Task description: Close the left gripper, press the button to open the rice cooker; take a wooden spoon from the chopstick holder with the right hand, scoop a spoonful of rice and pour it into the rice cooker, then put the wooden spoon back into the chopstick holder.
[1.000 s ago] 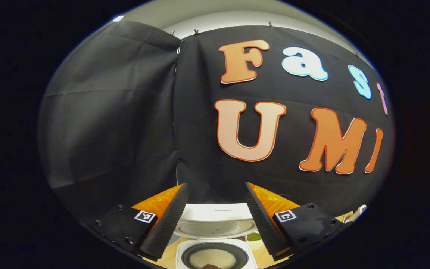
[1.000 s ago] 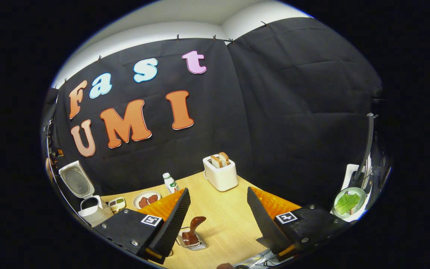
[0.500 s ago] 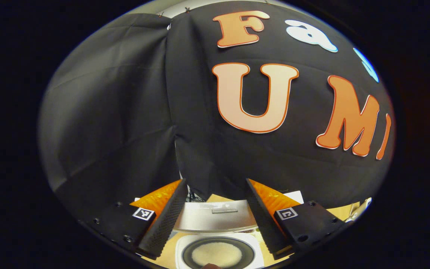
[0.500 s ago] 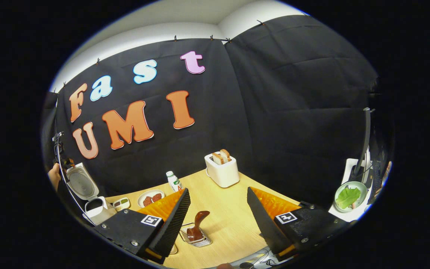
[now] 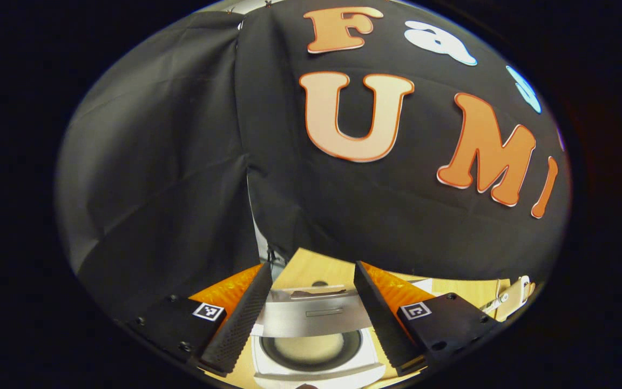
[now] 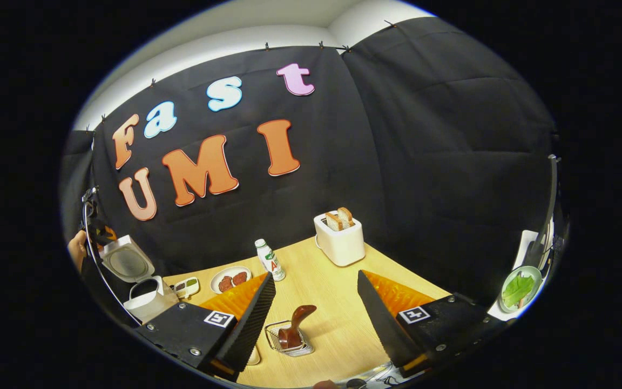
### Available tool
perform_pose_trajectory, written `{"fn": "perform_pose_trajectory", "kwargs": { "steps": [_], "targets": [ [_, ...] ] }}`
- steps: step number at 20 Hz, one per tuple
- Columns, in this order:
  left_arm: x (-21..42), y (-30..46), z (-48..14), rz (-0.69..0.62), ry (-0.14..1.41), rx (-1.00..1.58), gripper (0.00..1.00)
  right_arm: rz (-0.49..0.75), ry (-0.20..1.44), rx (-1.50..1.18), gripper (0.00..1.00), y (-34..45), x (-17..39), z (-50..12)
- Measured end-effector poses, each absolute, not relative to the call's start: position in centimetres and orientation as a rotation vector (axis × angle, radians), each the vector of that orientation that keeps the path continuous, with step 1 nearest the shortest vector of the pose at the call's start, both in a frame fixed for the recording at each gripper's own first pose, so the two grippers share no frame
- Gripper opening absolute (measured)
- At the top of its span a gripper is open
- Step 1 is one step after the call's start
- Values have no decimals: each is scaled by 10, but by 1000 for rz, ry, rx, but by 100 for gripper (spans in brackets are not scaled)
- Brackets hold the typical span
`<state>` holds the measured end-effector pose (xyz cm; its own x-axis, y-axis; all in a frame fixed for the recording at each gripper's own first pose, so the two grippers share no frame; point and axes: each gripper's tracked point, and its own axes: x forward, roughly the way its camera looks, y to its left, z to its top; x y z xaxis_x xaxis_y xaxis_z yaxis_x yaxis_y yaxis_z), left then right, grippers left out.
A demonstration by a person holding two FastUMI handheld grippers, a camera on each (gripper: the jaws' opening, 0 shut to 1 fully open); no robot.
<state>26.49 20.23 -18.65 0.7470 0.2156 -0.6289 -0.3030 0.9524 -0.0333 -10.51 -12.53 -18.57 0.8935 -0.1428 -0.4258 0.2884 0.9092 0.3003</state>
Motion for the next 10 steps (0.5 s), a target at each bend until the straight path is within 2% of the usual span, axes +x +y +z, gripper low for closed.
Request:
{"fn": "perform_pose_trajectory", "kwargs": {
  "steps": [3,10],
  "targets": [
    [221,183,-231,268,836,-189,100,-200,397,362,95,-130,-91,-185],
    [165,170,-282,266,964,-146,100,-126,402,352,95,-126,-68,-191]
  ]
}}
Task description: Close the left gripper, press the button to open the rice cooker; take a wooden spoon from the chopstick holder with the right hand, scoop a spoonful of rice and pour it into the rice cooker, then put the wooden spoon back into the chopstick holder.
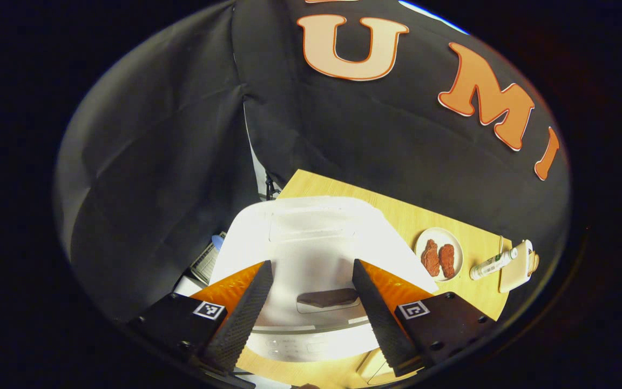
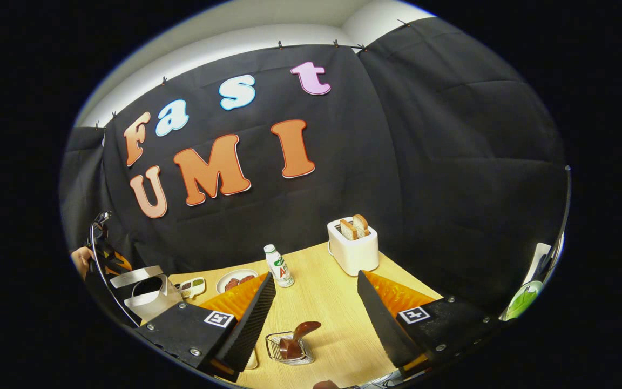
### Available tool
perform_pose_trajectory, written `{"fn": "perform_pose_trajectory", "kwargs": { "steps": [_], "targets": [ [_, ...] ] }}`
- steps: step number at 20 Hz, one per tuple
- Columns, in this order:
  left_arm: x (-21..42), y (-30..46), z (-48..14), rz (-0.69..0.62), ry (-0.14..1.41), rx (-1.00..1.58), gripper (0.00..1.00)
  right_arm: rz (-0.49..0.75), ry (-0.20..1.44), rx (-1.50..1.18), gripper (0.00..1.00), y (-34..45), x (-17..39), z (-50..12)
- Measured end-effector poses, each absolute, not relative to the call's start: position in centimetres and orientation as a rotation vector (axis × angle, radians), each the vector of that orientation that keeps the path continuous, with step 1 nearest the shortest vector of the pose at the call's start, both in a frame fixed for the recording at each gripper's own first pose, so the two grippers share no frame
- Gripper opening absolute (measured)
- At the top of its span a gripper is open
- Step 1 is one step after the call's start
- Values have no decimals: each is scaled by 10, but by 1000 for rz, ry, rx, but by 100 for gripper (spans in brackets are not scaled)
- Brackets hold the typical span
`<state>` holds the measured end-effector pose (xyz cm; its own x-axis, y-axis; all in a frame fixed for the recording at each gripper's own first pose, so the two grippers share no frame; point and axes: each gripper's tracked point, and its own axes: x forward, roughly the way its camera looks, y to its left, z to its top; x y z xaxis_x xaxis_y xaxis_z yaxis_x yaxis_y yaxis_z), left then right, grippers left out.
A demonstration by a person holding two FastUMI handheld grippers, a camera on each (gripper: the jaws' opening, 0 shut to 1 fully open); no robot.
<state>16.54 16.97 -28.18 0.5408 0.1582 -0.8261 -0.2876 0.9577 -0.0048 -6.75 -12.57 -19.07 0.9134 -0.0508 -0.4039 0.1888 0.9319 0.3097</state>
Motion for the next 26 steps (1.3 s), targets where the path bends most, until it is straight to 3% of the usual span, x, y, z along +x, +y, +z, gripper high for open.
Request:
{"fn": "perform_pose_trajectory", "kwargs": {
  "steps": [7,8,12,17,26],
  "targets": [
    [125,143,-346,291,1156,-145,100,-75,419,346,95,-114,-59,-198],
    [139,146,-344,278,1091,-118,100,-70,422,339,95,-112,-60,-199],
    [125,127,-341,257,1109,-155,100,-59,435,312,95,-115,-59,-199],
    [129,101,-292,182,918,-140,100,-39,383,249,95,-110,-47,-177],
    [79,52,-152,68,433,-9,100,48,203,154,95,-66,-13,-113]
  ]
}}
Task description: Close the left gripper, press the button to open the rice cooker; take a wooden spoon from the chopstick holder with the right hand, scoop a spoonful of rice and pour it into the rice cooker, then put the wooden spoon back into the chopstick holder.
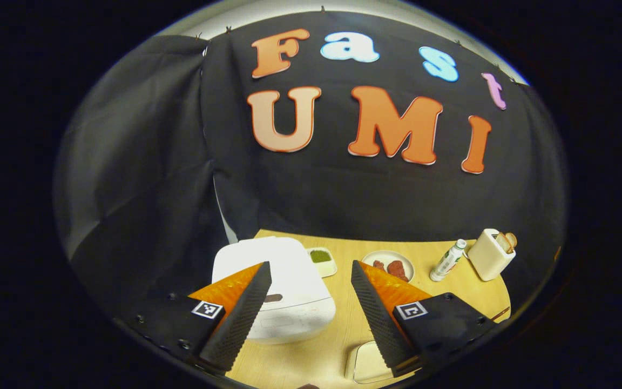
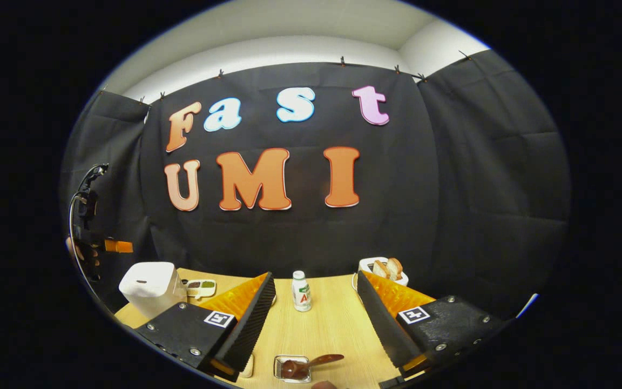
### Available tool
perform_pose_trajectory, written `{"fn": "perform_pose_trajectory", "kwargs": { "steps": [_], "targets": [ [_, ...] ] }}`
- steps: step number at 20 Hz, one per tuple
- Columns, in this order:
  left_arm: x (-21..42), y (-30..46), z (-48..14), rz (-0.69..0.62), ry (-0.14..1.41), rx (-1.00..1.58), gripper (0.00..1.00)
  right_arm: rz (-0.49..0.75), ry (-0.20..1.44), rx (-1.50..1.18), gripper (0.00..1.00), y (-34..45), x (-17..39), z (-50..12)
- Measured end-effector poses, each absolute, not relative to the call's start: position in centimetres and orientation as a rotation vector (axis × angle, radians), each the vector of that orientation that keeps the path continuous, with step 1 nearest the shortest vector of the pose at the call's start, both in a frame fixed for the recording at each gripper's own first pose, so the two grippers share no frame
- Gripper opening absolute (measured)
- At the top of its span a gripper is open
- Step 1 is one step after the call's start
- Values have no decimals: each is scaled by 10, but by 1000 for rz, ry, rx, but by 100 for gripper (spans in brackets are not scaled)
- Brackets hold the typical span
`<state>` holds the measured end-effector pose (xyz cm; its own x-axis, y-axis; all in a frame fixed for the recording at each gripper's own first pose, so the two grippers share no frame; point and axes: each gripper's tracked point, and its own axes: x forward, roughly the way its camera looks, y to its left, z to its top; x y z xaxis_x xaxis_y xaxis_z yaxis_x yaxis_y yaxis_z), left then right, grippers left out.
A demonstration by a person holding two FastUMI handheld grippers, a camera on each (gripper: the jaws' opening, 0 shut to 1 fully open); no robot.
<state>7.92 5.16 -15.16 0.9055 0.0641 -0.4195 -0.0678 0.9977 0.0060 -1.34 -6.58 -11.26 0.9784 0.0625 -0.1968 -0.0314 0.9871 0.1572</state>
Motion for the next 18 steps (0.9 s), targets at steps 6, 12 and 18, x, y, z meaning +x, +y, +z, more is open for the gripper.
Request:
{"fn": "perform_pose_trajectory", "kwargs": {
  "steps": [6,12,18],
  "targets": [
    [33,41,-88,68,191,40,100,110,97,154,95,-30,-1,-86],
    [-5,33,-61,93,36,117,100,165,78,179,95,6,0,-83],
    [-36,4,-40,27,-30,98,99,172,26,198,95,25,0,-63]
  ]
}}
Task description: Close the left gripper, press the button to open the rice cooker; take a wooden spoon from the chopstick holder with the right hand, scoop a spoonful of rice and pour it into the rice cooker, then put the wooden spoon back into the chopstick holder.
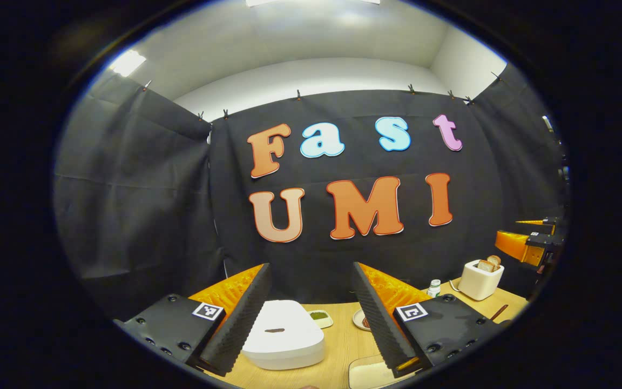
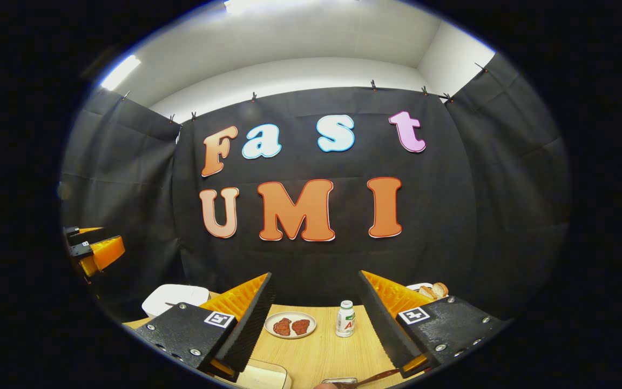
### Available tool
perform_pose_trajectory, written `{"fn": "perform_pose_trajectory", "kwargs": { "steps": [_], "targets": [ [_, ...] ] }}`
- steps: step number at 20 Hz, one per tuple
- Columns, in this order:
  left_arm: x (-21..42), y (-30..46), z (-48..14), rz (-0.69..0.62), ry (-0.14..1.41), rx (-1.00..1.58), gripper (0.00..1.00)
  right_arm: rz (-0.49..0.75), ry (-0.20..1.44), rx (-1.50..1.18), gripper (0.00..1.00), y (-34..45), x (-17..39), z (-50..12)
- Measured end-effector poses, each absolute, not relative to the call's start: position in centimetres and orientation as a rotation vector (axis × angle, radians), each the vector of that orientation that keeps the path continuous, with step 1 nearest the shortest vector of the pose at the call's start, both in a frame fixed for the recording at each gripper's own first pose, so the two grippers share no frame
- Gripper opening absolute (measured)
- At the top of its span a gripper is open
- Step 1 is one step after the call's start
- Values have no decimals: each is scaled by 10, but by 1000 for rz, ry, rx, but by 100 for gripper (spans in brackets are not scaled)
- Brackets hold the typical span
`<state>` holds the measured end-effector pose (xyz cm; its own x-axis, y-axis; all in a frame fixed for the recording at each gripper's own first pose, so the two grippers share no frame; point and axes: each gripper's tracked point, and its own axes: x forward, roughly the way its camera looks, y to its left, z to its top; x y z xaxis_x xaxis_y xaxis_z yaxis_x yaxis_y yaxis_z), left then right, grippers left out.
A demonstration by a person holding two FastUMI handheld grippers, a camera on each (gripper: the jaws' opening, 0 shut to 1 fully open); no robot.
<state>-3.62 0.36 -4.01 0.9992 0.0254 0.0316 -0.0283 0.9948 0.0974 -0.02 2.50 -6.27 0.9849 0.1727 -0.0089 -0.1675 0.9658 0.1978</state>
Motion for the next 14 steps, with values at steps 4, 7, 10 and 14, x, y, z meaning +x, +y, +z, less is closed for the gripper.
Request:
{"fn": "perform_pose_trajectory", "kwargs": {
  "steps": [4,7,10,14],
  "targets": [
    [-41,-6,-37,12,-50,100,100,193,-7,163,95,38,-5,-50],
    [-42,-9,-34,14,-64,88,100,199,-8,164,95,42,-7,-47],
    [-37,-8,-34,23,-64,73,100,196,-2,166,95,40,-8,-47],
    [-34,-9,-36,24,-65,68,100,192,9,156,95,38,-12,-49]
  ]
}}
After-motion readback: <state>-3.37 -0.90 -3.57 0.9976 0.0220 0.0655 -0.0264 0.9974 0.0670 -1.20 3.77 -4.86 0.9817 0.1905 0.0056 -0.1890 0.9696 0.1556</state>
